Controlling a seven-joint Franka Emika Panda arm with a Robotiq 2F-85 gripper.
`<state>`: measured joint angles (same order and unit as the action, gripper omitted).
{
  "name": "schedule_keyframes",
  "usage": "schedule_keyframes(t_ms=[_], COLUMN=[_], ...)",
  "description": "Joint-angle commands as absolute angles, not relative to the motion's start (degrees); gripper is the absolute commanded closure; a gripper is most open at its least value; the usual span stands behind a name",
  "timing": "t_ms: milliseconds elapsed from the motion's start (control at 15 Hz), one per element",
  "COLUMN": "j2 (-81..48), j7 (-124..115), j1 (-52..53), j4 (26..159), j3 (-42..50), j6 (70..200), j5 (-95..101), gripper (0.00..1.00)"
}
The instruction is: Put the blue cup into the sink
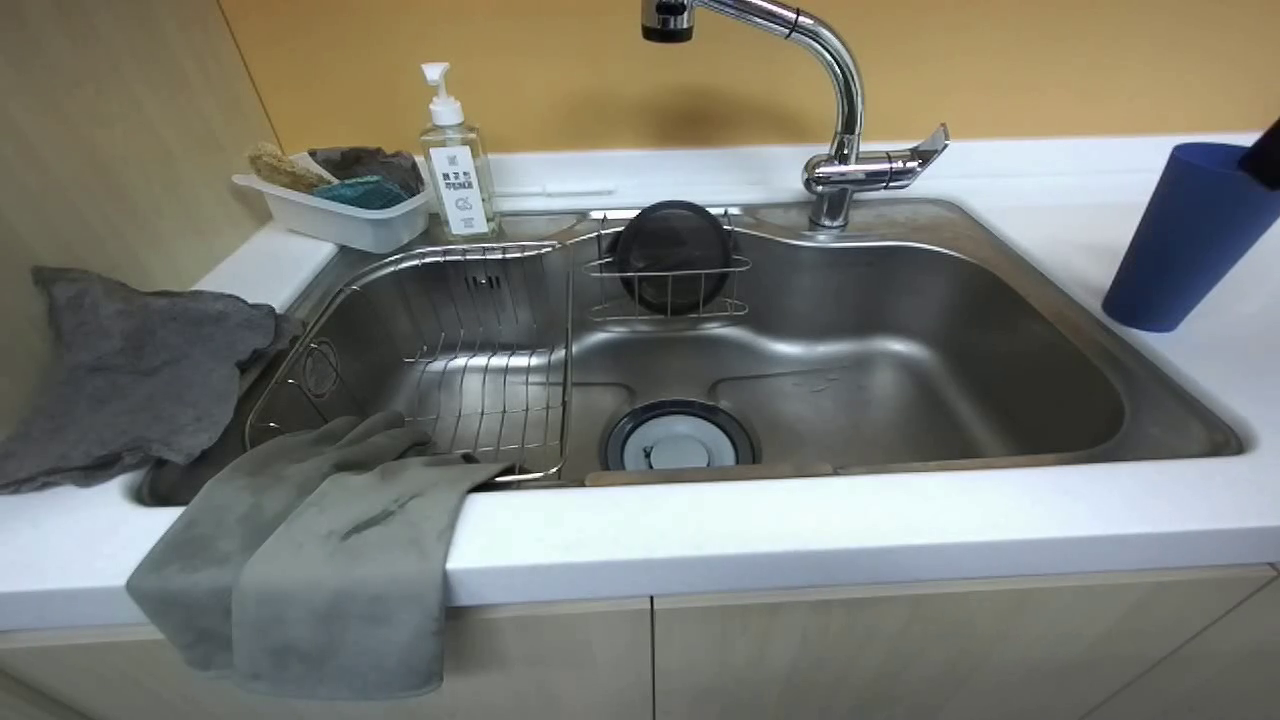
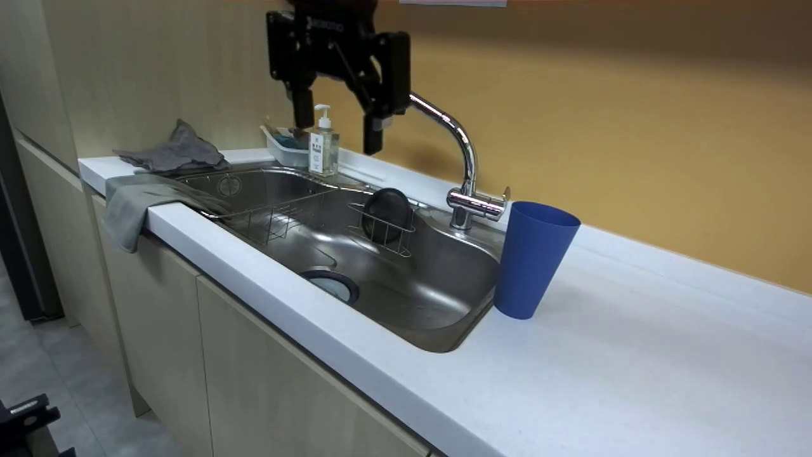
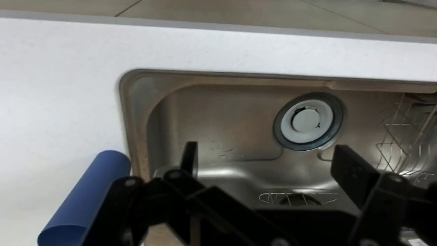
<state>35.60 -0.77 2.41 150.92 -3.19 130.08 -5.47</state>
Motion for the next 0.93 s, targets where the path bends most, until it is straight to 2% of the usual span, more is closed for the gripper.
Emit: schedule_keyframes(t_ms=[0,67,400,867], j2=[27.1,32.42,31.1,20.06], j7=[0.45,0.03,0.33,-1.5], j1=[0.92,1.63,1.67,-3.46], j4=[140.33,146.53,145.78,135.97], j3=[-1.63,-1.9,-1.68,0.19], j6=[124.62,127.72,127.49,124.92], j5=[-2.65,-3.81,-3.86,0.2], gripper=[0.0,0.0,0.0,0.0])
